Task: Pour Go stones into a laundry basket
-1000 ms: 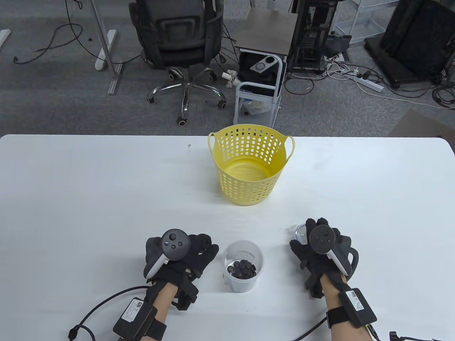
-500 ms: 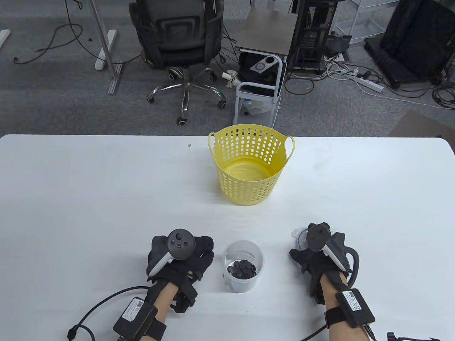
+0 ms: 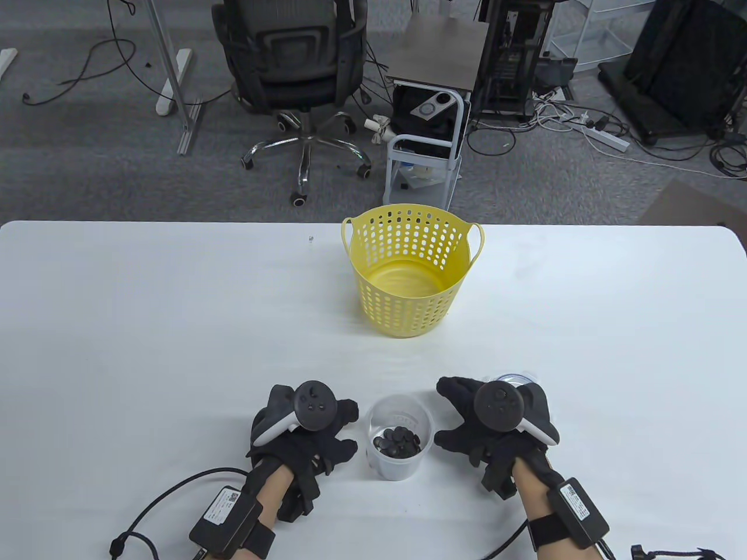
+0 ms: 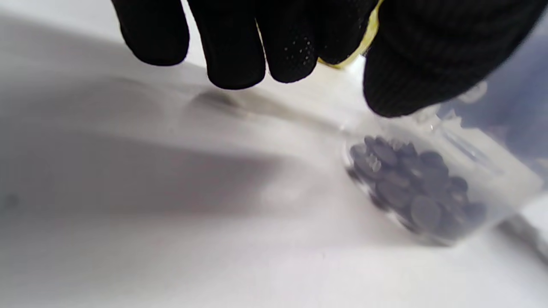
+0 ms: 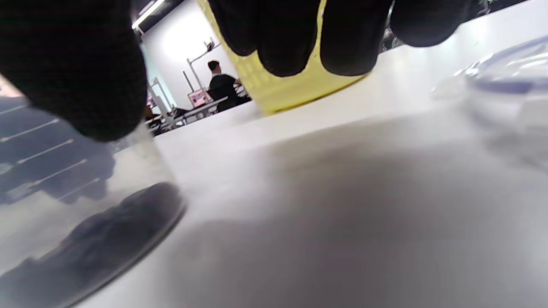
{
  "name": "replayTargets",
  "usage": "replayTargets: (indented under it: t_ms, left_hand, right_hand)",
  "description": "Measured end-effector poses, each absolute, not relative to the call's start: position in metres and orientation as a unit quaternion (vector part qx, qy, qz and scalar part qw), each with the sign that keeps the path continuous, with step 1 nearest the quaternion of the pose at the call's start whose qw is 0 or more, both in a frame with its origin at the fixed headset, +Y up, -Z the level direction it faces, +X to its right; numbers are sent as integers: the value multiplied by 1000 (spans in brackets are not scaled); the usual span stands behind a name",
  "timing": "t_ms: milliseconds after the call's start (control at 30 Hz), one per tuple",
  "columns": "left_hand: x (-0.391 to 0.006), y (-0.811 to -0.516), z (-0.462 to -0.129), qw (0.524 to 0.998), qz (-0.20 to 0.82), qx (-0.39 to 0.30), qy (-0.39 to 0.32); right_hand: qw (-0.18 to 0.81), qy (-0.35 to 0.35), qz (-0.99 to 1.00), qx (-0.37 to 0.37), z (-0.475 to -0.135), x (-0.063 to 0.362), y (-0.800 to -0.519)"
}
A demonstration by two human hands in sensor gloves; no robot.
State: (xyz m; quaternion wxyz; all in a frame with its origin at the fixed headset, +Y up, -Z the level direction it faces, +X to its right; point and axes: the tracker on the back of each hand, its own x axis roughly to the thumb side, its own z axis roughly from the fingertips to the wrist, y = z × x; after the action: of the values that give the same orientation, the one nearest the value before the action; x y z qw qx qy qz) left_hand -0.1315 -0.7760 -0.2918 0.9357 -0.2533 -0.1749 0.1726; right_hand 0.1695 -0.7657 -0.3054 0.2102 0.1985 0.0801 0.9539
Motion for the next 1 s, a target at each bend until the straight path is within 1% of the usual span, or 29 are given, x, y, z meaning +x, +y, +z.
replayTargets:
  t_ms: [67, 133, 267, 467, 733, 900, 1000]
  left_hand:
    - [-126, -779, -291, 941, 147, -238, -188]
    - [-123, -779, -290, 943, 132, -226, -204]
    - [-117, -778, -287, 943, 132, -201, -231]
    - [-109, -779, -284, 942, 139, -166, -258]
    - [-107, -782, -284, 933, 175, -162, -268]
    - [-112, -773, -283, 927, 218, -141, -272]
    - [-114, -768, -282, 917, 264, -127, -271]
  right_hand:
    - [207, 112, 948, 214, -305, 162, -768]
    - [209, 127, 944, 222, -304, 158, -770]
    - [232, 158, 930, 239, -302, 151, -774]
    - [279, 183, 907, 258, -299, 142, -776]
    - [326, 171, 891, 266, -298, 140, -776]
    - [368, 151, 876, 274, -295, 141, -766]
    - [405, 129, 862, 276, -293, 141, -760]
